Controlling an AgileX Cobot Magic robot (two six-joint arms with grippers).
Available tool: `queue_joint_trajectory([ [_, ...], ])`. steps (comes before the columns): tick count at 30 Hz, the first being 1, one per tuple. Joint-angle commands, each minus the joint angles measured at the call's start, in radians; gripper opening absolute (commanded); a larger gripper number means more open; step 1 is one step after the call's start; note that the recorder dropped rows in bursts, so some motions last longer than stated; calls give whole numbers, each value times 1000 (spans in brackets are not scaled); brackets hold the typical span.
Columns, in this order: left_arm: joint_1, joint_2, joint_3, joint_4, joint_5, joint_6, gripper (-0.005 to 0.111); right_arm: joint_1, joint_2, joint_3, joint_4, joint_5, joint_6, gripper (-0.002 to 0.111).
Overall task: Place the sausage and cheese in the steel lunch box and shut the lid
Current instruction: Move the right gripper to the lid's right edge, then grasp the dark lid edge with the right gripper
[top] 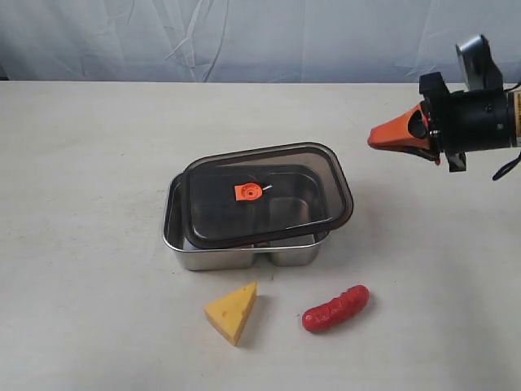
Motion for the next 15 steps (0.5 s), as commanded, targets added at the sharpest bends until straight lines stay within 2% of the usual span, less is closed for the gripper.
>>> queue_joint_trajectory([
  [1,0,-4,1,5,-7,-1,0,-1,66,5,3,20,13,38],
  [3,0,-4,1,5,-7,-1,0,-1,89,5,3,18,13,53],
  [4,0,-4,1,5,-7,-1,0,3,101,5,3,18,13,56],
  [15,0,-4,1,5,-7,-1,0,150,180,5,3,35,13,53],
])
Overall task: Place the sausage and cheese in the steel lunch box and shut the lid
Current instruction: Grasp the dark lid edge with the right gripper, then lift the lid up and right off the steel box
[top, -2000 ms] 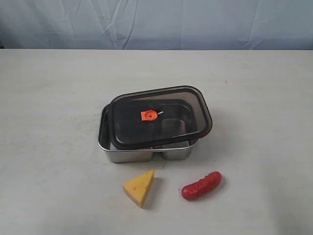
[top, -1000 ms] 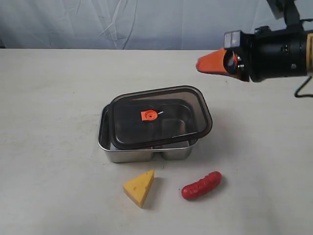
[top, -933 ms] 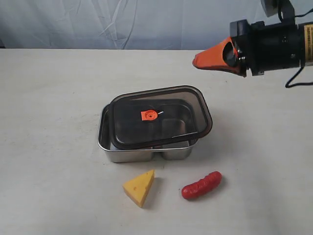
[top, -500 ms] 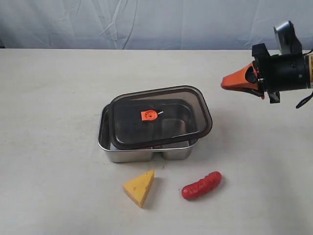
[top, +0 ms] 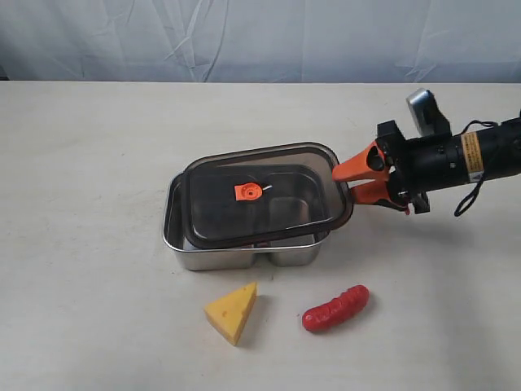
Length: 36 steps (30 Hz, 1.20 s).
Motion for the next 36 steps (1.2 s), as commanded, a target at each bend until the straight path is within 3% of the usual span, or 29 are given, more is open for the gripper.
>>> queue_joint_trajectory([
  [1,0,-4,1,5,-7,-1,0,53,9,4,3,29,13,53],
  [3,0,-4,1,5,-7,-1,0,55,9,2,3,34,13,51],
  [5,0,-4,1,5,-7,-1,0,55,9,2,3,24,13,40],
  [8,0,-4,1,5,-7,-1,0,55,9,2,3,-13,13,5],
  [9,0,-4,1,5,-7,-1,0,55,9,2,3,-29,15,0],
  [22,0,-4,1,5,-7,-1,0,55,-58,2,3,-111,15,0],
  [36,0,-4,1,5,-7,-1,0,-55,-492,2,3,-111,18,-1],
])
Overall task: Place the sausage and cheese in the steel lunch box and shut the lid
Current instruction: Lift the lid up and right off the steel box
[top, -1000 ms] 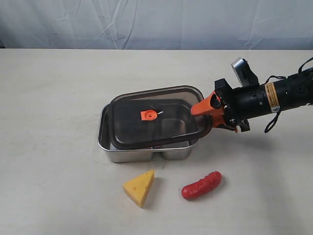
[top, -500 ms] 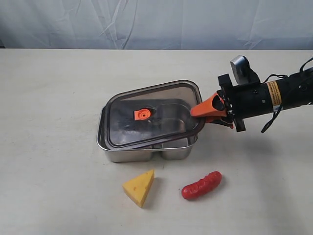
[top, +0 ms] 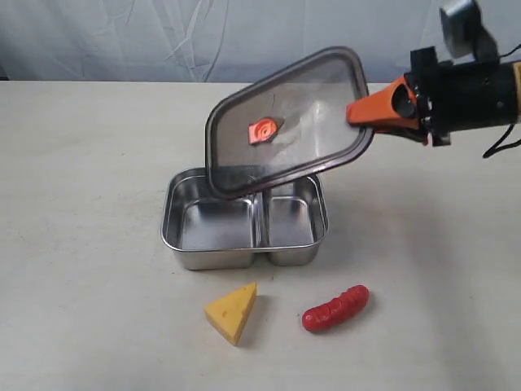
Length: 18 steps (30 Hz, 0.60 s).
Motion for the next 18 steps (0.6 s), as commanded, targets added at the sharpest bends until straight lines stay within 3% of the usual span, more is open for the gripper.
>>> queue_joint_trajectory([
  [1,0,-4,1,5,-7,-1,0,-44,-173,1,7,-9,5,-1],
  [7,0,-4,1,5,-7,-1,0,-104,-356,-1,7,9,-125,-1],
  [14,0,-4,1,5,-7,-1,0,-104,-526,1,7,266,-376,-1],
  [18,0,-4,1,5,-7,-1,0,-104,-607,1,7,445,-407,-1],
])
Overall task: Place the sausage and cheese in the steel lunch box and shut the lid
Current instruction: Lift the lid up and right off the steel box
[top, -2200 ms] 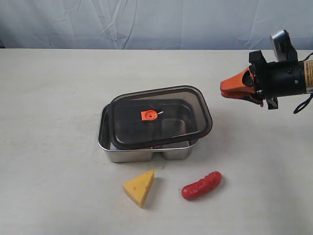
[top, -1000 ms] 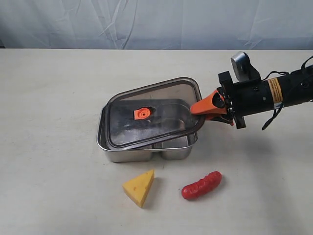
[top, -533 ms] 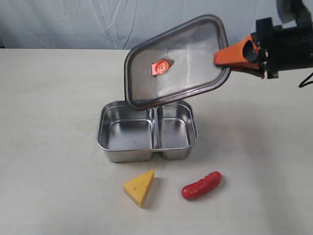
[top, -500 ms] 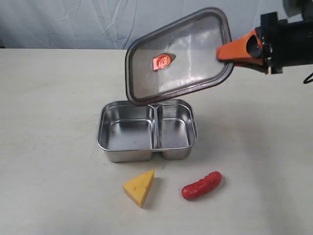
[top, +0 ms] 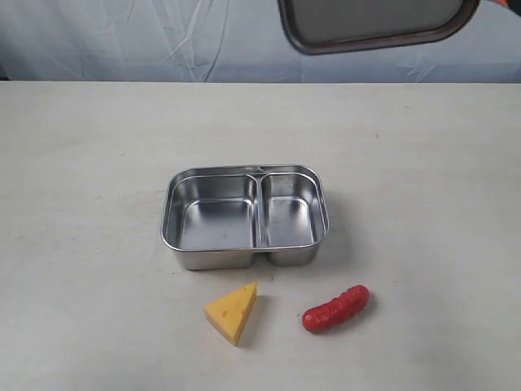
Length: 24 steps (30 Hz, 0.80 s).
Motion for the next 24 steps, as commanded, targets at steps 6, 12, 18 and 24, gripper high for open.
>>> queue_joint_trajectory([
  [6,0,-4,1,5,-7,-1,0,-7,-156,64,11,563,-107,-1],
  [12,0,-4,1,5,-7,-1,0,7,-242,232,11,821,-469,-1],
  [18,0,-4,1,5,-7,-1,0,248,-250,463,11,1152,-880,-1],
  [24,0,-4,1,5,-7,-1,0,577,-268,540,907,1584,-1832,-1],
])
